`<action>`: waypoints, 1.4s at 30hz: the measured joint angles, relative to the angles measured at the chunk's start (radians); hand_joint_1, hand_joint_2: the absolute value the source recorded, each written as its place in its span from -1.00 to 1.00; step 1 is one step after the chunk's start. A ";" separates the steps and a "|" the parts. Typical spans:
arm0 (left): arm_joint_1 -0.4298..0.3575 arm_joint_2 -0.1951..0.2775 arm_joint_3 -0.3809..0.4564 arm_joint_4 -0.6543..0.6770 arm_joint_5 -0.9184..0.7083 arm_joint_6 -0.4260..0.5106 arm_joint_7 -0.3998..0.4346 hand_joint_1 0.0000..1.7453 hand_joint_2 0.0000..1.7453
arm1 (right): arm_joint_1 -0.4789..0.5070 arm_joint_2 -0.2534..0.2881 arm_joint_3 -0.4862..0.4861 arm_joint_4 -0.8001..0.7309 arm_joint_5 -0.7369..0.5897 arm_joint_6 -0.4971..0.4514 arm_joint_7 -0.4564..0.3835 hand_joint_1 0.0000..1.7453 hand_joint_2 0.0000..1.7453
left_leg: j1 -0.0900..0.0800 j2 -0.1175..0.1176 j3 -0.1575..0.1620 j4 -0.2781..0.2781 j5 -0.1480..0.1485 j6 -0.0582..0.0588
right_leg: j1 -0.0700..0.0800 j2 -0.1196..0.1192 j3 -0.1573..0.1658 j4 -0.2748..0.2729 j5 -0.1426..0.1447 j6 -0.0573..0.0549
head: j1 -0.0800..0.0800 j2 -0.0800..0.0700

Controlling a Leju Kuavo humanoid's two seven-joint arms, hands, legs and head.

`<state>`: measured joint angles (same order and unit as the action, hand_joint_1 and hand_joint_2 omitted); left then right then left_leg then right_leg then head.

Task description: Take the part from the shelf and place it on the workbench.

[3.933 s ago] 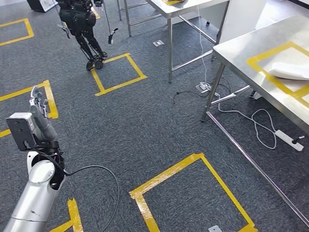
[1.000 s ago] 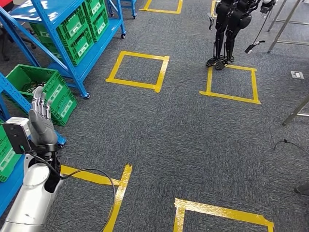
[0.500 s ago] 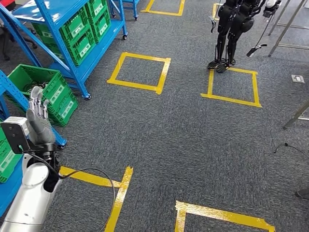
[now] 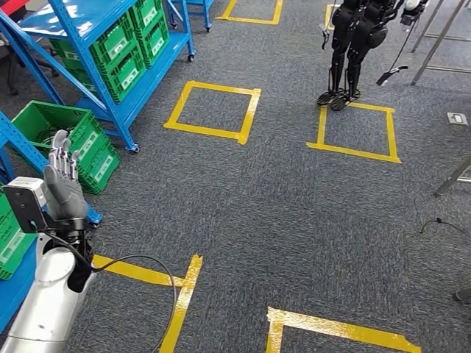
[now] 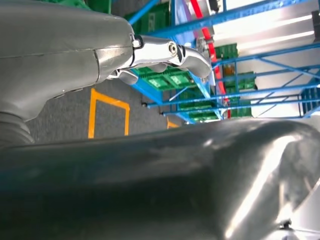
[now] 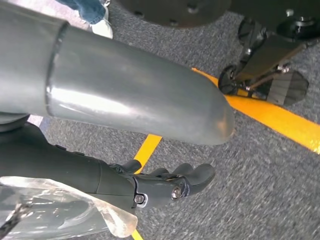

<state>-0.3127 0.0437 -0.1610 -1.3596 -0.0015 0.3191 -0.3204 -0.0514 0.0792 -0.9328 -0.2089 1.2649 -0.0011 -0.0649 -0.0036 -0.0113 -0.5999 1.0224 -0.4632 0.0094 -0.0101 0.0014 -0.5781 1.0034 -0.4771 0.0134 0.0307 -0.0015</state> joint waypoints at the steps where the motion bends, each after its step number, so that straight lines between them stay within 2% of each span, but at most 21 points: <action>1: -0.001 0.000 0.000 0.000 0.000 0.000 0.000 -1.00 -1.00 | 0.000 0.000 0.001 0.000 0.000 0.000 0.000 -1.00 -1.00 | 0.001 0.001 -0.010 0.026 -0.019 -0.005 | -0.001 -0.001 0.001 -0.002 0.002 -0.007 | -0.001 0.000; 4: 0.002 0.002 0.000 0.000 0.002 -0.001 0.000 -1.00 -1.00 | 0.000 0.000 0.002 0.000 0.000 -0.001 0.000 -1.00 -1.00 | 0.006 0.002 -0.085 0.203 -0.111 -0.015 | -0.001 -0.002 0.002 -0.003 0.002 -0.016 | -0.004 0.000; 6: 0.007 0.002 0.000 0.000 0.002 -0.001 0.000 -1.00 -1.00 | 0.001 0.000 0.002 0.000 0.000 -0.002 0.000 -1.00 -1.00 | 0.007 0.003 -0.117 0.275 -0.127 -0.017 | 0.000 -0.002 0.002 -0.003 0.001 -0.017 | -0.004 0.000; 7: 0.009 0.002 0.000 0.000 0.003 -0.001 0.000 -1.00 -1.00 | 0.001 0.000 0.002 0.000 0.000 -0.002 0.000 -1.00 -1.00 | 0.008 0.003 -0.107 0.255 -0.106 -0.016 | 0.000 -0.002 0.004 -0.002 0.001 -0.017 | -0.004 0.000; 10: 0.008 0.003 0.000 0.000 0.003 -0.001 0.000 -1.00 -1.00 | 0.001 0.000 0.003 0.000 0.000 -0.001 0.000 -1.00 -1.00 | 0.006 0.006 -0.015 0.065 -0.012 -0.008 | 0.002 -0.002 0.008 0.000 -0.004 -0.011 | -0.004 0.000; 12: 0.007 0.003 0.000 0.000 0.003 -0.001 0.000 -1.00 -1.00 | 0.000 0.000 0.003 0.000 0.000 0.000 0.000 -1.00 -1.00 | 0.003 0.008 0.013 0.003 -0.002 -0.003 | 0.005 -0.002 0.005 0.002 -0.005 -0.003 | -0.003 0.000; 14: 0.006 0.003 0.000 0.000 0.003 -0.002 0.000 -1.00 -1.00 | 0.000 0.000 0.003 0.000 0.000 0.000 0.000 -1.00 -1.00 | 0.002 0.006 0.014 -0.006 -0.005 0.004 | 0.004 -0.004 0.003 0.001 -0.005 0.007 | -0.002 0.000; 16: 0.004 0.002 0.001 -0.001 0.003 -0.002 0.000 -1.00 -1.00 | 0.000 -0.001 0.003 0.000 0.000 0.000 0.000 -1.00 -1.00 | 0.005 0.006 0.019 -0.013 -0.002 0.016 | 0.002 -0.003 -0.010 0.025 -0.025 0.018 | -0.001 0.000; 20: 0.004 -0.001 0.000 -0.001 0.003 -0.003 0.000 -1.00 -1.00 | 0.001 -0.001 0.004 0.000 0.001 0.001 0.001 -1.00 -1.00 | 0.004 0.007 0.021 -0.015 -0.001 0.029 | 0.000 -0.002 -0.126 0.252 -0.122 0.028 | -0.001 0.000; 21: 0.005 -0.001 0.000 -0.001 0.003 -0.003 0.000 -1.00 -1.00 | 0.001 -0.001 0.004 0.000 0.001 0.001 0.001 -1.00 -1.00 | 0.004 0.007 0.021 -0.015 -0.001 0.030 | 0.000 -0.002 -0.143 0.280 -0.123 0.029 | -0.001 0.000; 22: 0.006 -0.001 0.000 -0.001 0.003 -0.004 0.000 -1.00 -1.00 | 0.002 -0.001 0.004 0.000 0.001 0.001 0.001 -1.00 -1.00 | 0.003 0.006 0.022 -0.015 -0.002 0.030 | 0.000 -0.002 -0.143 0.272 -0.106 0.030 | -0.001 0.000; 25: 0.006 -0.001 0.001 -0.001 0.006 -0.010 0.000 -1.00 -1.00 | 0.001 -0.003 0.004 0.000 0.003 0.000 0.001 -1.00 -1.00 | 0.002 0.004 0.023 -0.010 -0.010 0.023 | 0.000 -0.002 -0.056 0.088 -0.014 0.025 | 0.000 0.000; 27: 0.005 0.000 0.001 -0.001 0.009 -0.016 0.000 -1.00 -1.00 | -0.001 -0.004 0.004 0.000 0.004 0.000 0.001 -1.00 -1.00 | -0.001 0.003 0.021 -0.006 -0.015 0.013 | 0.001 -0.001 -0.015 0.014 0.001 0.018 | -0.002 0.000; 31: 0.004 0.000 0.000 -0.001 0.013 -0.019 0.000 -1.00 -1.00 | 0.001 -0.004 0.005 0.000 0.004 0.000 0.001 -1.00 -1.00 | 0.000 0.003 0.016 0.011 -0.029 -0.004 | 0.001 0.000 -0.005 0.003 -0.003 -0.002 | -0.004 0.000; 33: 0.003 0.001 0.000 -0.002 0.014 -0.019 0.000 -1.00 -1.00 | 0.000 -0.004 0.005 0.000 0.004 0.000 0.001 -1.00 -1.00 | 0.003 0.005 -0.024 0.100 -0.073 -0.013 | -0.001 -0.001 0.005 -0.001 -0.006 -0.012 | -0.007 0.000; 35: 0.006 0.003 0.000 -0.001 0.015 -0.019 0.000 -1.00 -1.00 | 0.000 -0.005 0.005 0.000 0.004 0.000 0.001 -1.00 -1.00 | 0.005 0.005 -0.091 0.227 -0.116 -0.017 | 0.000 -0.001 0.014 -0.001 -0.013 -0.019 | -0.009 0.000; 36: 0.008 0.004 0.000 -0.001 0.016 -0.019 0.000 -1.00 -1.00 | 0.000 -0.005 0.005 0.000 0.004 0.000 0.001 -1.00 -1.00 | 0.006 0.005 -0.114 0.262 -0.118 -0.017 | 0.001 -0.001 0.019 -0.001 -0.018 -0.020 | -0.009 0.000; 37: 0.010 0.004 0.000 -0.001 0.016 -0.019 0.000 -1.00 -1.00 | 0.000 -0.005 0.005 0.000 0.004 0.000 0.001 -1.00 -1.00 | 0.007 0.005 -0.122 0.265 -0.103 -0.017 | 0.001 -0.001 0.025 -0.001 -0.023 -0.019 | -0.009 0.000; 38: 0.011 0.005 0.000 -0.001 0.016 -0.019 0.000 -1.00 -1.00 | 0.000 -0.005 0.005 0.000 0.004 0.000 0.001 -1.00 -1.00 | 0.007 0.005 -0.111 0.230 -0.070 -0.015 | 0.002 -0.001 0.033 0.000 -0.029 -0.018 | -0.009 0.000; 40: 0.011 0.006 0.000 -0.001 0.015 -0.019 0.000 -1.00 -1.00 | 0.001 -0.005 0.005 0.000 0.004 0.001 0.001 -1.00 -1.00 | 0.005 0.007 -0.059 0.108 0.002 -0.007 | 0.002 0.000 0.046 -0.001 -0.042 -0.013 | -0.009 0.000; 42: 0.009 0.007 0.000 -0.002 0.015 -0.019 -0.001 -1.00 -1.00 | 0.000 -0.005 0.006 0.000 0.004 0.001 0.001 -1.00 -1.00 | -0.001 0.008 -0.020 0.022 0.018 0.003 | 0.003 -0.001 0.053 -0.003 -0.053 -0.003 | -0.008 0.000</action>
<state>-0.3040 0.0508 -0.1606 -1.3614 0.0133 0.3001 -0.3211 -0.0517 0.0744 -0.9273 -0.2090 1.2684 -0.0002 -0.0641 -0.0045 -0.0033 -0.6198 1.0445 -0.4451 0.0125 -0.0069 0.0002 -0.5249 1.0003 -0.5301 0.0105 0.0222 -0.0015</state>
